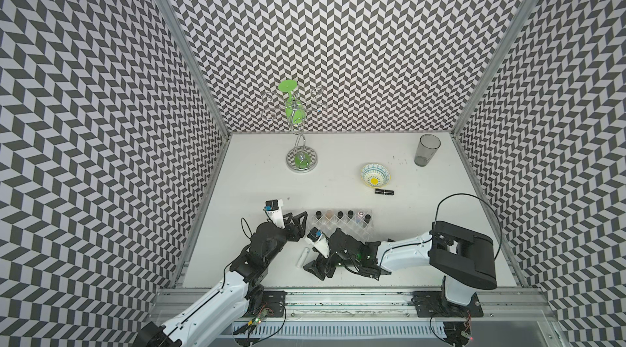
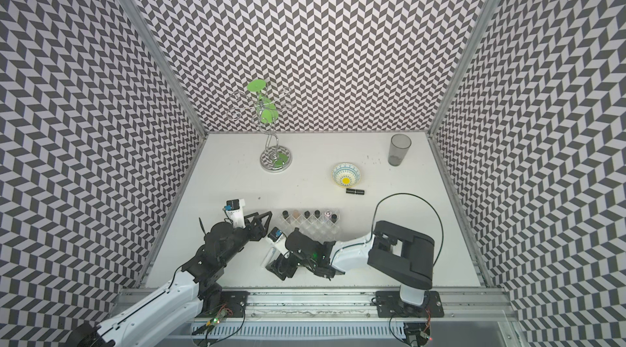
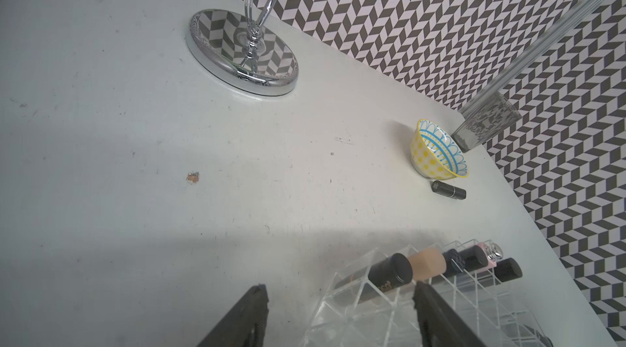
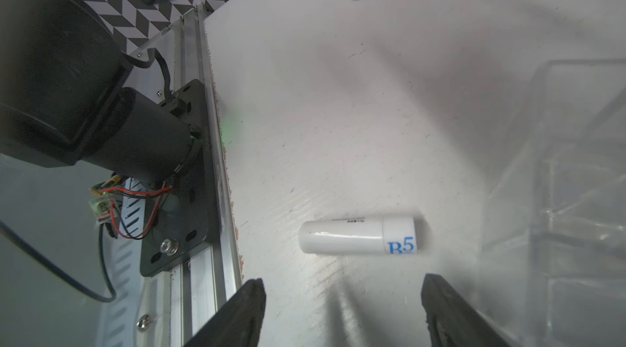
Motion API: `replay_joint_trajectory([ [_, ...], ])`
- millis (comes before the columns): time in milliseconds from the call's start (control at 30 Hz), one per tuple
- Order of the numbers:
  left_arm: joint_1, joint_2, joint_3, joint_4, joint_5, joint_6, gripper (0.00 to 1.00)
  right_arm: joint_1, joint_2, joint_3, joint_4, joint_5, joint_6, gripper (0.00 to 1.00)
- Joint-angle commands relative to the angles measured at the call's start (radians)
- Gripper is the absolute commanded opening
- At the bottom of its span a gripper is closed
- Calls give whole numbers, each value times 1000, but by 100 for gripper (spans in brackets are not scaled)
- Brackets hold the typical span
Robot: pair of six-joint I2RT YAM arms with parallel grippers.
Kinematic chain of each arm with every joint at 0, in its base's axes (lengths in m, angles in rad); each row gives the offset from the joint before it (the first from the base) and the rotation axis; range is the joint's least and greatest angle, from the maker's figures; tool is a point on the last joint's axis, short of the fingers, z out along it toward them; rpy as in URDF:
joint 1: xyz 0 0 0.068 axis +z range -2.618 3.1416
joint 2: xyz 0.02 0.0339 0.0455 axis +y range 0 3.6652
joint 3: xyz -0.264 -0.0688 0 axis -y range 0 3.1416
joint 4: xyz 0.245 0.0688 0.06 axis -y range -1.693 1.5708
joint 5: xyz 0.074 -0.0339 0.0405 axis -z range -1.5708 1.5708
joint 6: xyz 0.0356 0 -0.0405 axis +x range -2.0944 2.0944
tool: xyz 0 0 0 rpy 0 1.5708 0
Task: Arrange the lipsticks in the organizer
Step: Pick up the lipstick at the center of the board.
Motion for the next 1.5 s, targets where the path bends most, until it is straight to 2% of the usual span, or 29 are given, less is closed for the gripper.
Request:
replay_joint_trajectory([
  [0, 37, 9, 10, 28, 9, 10, 73, -4, -43, 9, -22, -19, -95, 78],
  [133, 113, 123, 40, 118, 234, -14, 73, -6, -83, 61, -136, 39, -120, 78],
  [200, 114, 158, 33, 110, 273, -28, 73, -5, -91, 65, -147, 41, -99, 76],
  [267, 105, 156, 6, 74, 278, -40, 73, -4, -141, -2, -80, 12, -64, 76],
  [333, 80, 112, -9, -28, 230, -47, 74, -6, -218, -93, 13, -40, -22, 76],
  [467, -31, -91, 51, -398, 14, -79, 73, -6, -337, -187, 74, -115, 14, 76],
  [533, -107, -171, 75, -482, -92, -121, 67, -7, -353, -189, 50, -104, 7, 76],
  [600, -173, -228, 70, -510, -121, -150, 60, -13, -359, -196, 42, -87, 13, 76],
  [633, -186, -215, 70, -518, -122, -163, 57, -15, -364, -201, 43, -84, 18, 76],
  [700, -214, -137, 78, -538, -104, -190, 59, -21, -382, -225, 59, -75, 28, 77],
  [767, -276, -97, 97, -582, -154, -228, 61, -32, -416, -256, 77, -68, 47, 77],
  [867, -404, -104, 129, -669, -289, -294, 53, -44, -477, -301, 107, -74, 63, 77],
  [900, -434, -106, 133, -696, -303, -310, 49, -45, -496, -309, 108, -72, 64, 77],
  [1000, -491, -65, 128, -697, -281, -337, 47, -47, -548, -336, 101, -61, 59, 78],
  [1267, -598, 97, 155, -717, -313, -405, 46, -63, -649, -407, 104, -36, 60, 79],
  [1333, -602, 139, 177, -740, -322, -402, 46, -66, -662, -411, 100, -29, 59, 79],
  [1467, -601, 252, 217, -739, -330, -387, 37, -68, -668, -416, 100, -18, 57, 79],
])
